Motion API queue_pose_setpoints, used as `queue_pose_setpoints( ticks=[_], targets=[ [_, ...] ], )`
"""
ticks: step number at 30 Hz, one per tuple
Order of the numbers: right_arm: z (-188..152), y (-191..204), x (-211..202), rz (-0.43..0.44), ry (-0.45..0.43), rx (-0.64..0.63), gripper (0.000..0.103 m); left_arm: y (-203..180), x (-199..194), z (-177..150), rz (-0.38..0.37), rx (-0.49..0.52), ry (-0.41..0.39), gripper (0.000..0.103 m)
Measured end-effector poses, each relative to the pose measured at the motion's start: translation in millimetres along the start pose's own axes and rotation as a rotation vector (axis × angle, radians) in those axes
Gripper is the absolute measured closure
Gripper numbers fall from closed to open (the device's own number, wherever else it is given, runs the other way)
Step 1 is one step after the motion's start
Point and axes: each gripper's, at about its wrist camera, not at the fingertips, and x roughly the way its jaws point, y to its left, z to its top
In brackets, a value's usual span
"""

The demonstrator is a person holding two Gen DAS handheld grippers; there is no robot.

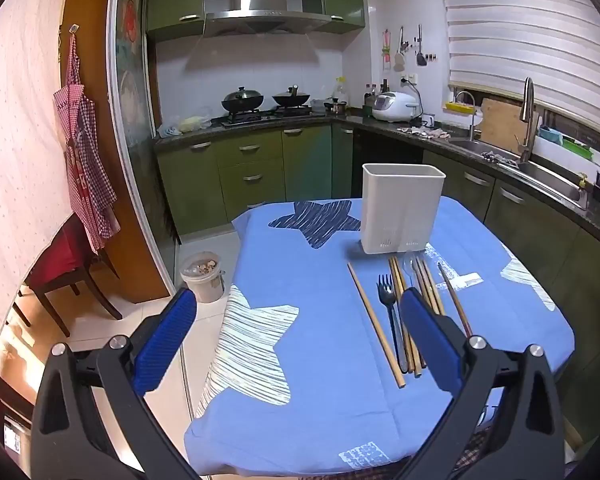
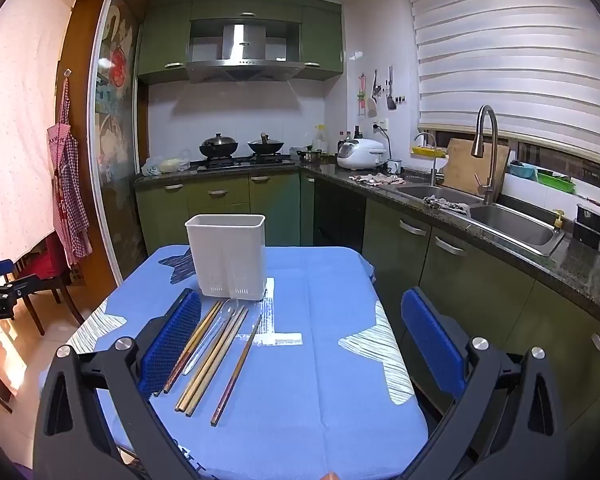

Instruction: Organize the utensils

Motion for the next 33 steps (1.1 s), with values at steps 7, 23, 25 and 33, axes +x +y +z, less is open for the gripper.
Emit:
queue_pose_setpoints(
  ticks=[7, 23, 25, 33],
  targets=[
    [-0.5, -0.3, 0.3, -0.001, -0.007, 0.002, 0.004, 0.1, -0.2, 0.2, 0.004, 0.004, -0.003, 0.006],
    [-2.8, -3.2, 6.1, 0.007, 0.001, 0.012, 0.004, -0.9, 2.3, -2.2, 0.004, 0.004, 0.002, 0.006],
    [-5.7, -3.0, 15.3, 0.003, 0.003, 0.014, 0.004, -2.4, 6.3, -4.4, 0.006, 0.003, 0.004, 0.006],
    [-7.0, 4.5, 19.9, 0.0, 0.021, 0.02, 0.004, -3.8, 12.5, -11.3, 0.005, 0.002, 0.008, 0.006]
  ],
)
